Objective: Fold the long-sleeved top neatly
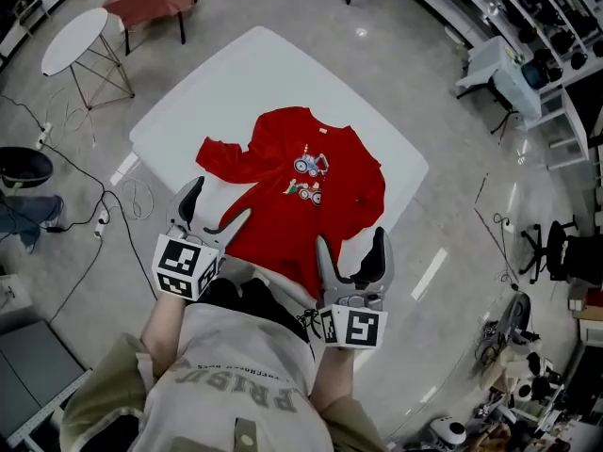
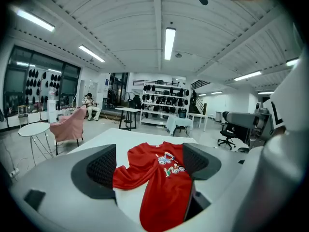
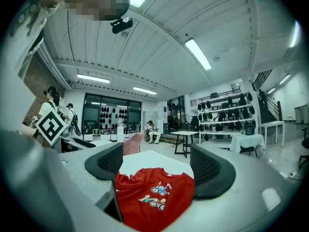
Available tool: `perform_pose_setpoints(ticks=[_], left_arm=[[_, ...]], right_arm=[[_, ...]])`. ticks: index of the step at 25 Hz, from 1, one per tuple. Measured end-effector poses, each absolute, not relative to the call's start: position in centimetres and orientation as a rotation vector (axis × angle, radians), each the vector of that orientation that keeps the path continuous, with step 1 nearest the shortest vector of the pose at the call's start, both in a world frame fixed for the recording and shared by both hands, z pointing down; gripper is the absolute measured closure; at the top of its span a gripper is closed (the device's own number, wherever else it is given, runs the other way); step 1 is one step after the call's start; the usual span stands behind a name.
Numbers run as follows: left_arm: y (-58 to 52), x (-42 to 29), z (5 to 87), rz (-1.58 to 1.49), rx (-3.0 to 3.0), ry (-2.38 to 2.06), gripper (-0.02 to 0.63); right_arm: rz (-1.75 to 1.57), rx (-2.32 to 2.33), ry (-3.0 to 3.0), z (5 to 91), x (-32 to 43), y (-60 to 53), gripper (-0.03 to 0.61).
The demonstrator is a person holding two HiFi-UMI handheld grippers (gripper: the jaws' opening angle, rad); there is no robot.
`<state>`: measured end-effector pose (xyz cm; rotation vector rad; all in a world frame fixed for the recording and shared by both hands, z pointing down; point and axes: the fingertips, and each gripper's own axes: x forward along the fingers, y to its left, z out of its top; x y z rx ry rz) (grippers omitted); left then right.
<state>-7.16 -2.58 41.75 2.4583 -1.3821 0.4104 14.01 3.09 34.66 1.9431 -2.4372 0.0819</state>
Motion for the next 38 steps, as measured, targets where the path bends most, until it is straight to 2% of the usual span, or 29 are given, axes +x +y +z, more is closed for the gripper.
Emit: perform_pose_setpoints(ticks=[10, 19, 27, 28, 30, 35, 38], left_arm=[[-8.9, -13.0, 49.2, 0.663, 2.297, -1.457, 0.201], [-14.4, -18.2, 58.1, 0.835, 2.221, -1.297, 0.201], [-14.8, -18.0, 61.3, 0.866, 2.176, -1.109, 0.211], [-14.7, -17.9, 61.4, 0.87, 2.177, -1.088, 0.236], [-14.2, -17.9, 61.6, 0.88, 2.181, -1.046, 0.33], [-13.7, -17.8, 61.6, 0.869, 2.188, -0.985, 0.449], [-13.8, -18.6, 60.5, 0.841, 2.195, -1.027, 0.547]], right_arm=[[0.209, 1.9, -2.403, 37.9, 12.9, -0.4, 0.15], [0.29, 2.037, -2.225, 41.0, 9.7, -0.7, 0.15], [0.311, 2.129, -2.105, 41.8, 9.1, -0.6, 0.15], [0.31, 2.141, -2.093, 41.7, 9.1, -0.5, 0.15], [0.305, 2.16, -2.07, 41.6, 9.0, -0.4, 0.151], [0.295, 2.18, -2.043, 41.4, 8.7, -0.4, 0.15], [0.296, 2.178, -2.038, 41.4, 8.7, -0.1, 0.15]])
